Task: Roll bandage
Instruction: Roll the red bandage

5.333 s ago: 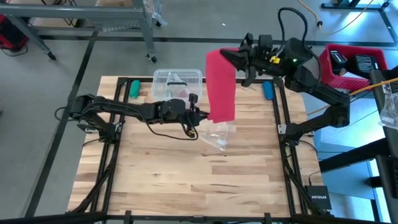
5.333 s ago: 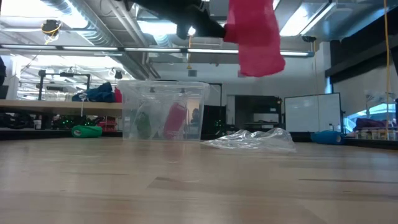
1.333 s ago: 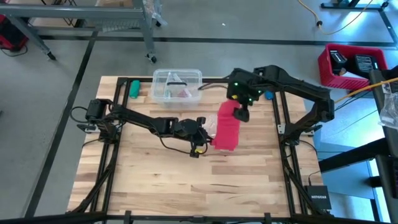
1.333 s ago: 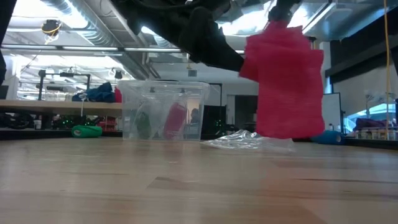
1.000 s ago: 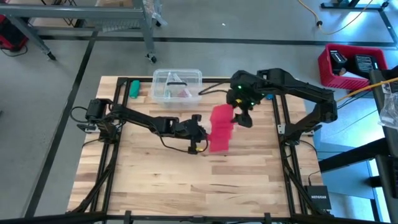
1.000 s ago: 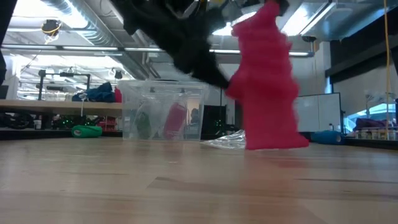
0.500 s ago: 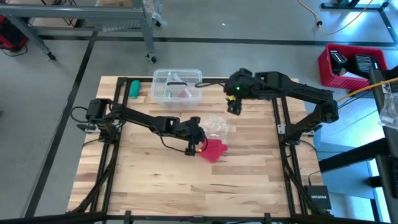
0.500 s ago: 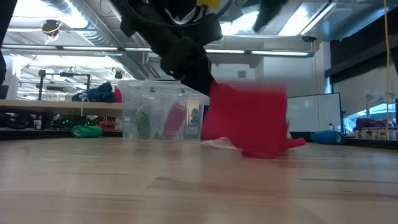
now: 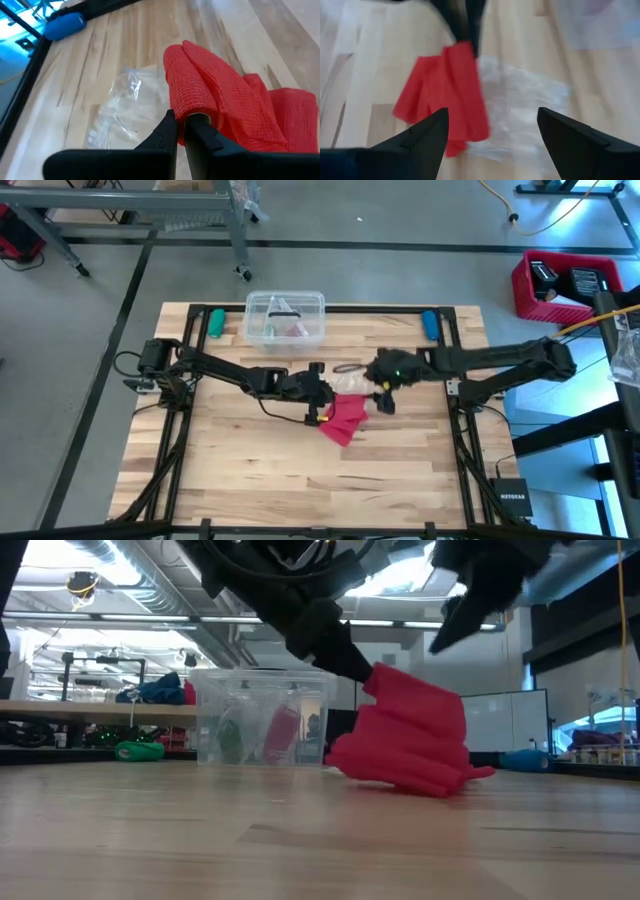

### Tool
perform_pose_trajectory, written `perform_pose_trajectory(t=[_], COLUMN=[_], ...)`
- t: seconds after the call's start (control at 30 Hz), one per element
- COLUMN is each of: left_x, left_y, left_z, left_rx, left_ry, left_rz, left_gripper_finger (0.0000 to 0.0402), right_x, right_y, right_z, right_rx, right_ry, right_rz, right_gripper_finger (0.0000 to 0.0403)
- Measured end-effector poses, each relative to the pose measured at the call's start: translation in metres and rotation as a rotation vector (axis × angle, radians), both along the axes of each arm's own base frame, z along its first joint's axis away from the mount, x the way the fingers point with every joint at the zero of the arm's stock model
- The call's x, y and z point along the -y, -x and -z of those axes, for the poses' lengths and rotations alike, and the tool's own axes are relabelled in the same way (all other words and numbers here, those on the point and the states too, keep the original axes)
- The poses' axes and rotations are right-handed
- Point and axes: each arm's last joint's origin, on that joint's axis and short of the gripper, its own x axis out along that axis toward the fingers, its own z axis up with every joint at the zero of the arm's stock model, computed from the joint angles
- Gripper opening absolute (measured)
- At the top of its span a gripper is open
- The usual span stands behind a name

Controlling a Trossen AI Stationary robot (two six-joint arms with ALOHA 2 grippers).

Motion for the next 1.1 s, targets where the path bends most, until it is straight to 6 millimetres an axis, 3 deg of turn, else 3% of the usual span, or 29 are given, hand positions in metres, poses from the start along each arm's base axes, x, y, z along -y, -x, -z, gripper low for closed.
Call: perform_pose_trajectory(t=[0.2,0.3,0.47,0.77,1.1], left_x=[0.002,0.004,0.004,0.002,0.001], left_y=[0.001,0.0,0.002,0.018,0.031], left_z=[-0.01,-0.014,-0.033,-0.068,-0.09], left_rx=[0.015,0.046,0.134,0.22,0.25], left_ry=[-0.175,-0.213,-0.22,-0.269,-0.336], left_rz=[0.005,0.004,0.002,-0.007,0.002], left_gripper_finger=[0.0013,0.0013,0.0013,0.0013,0.0013], right_x=[-0.006,-0.007,-0.018,-0.037,-0.045], right_y=[0.012,0.017,0.017,0.023,0.018], right_z=[0.062,0.078,0.083,0.109,0.13], right_rx=[-0.091,-0.166,-0.136,0.192,0.184], right_ry=[-0.022,-0.149,-0.21,-0.086,-0.045], right_rz=[0.051,0.103,0.03,0.036,-0.164], right_gripper_finger=[0.0305,0.0305,0.0305,0.0305,0.0278])
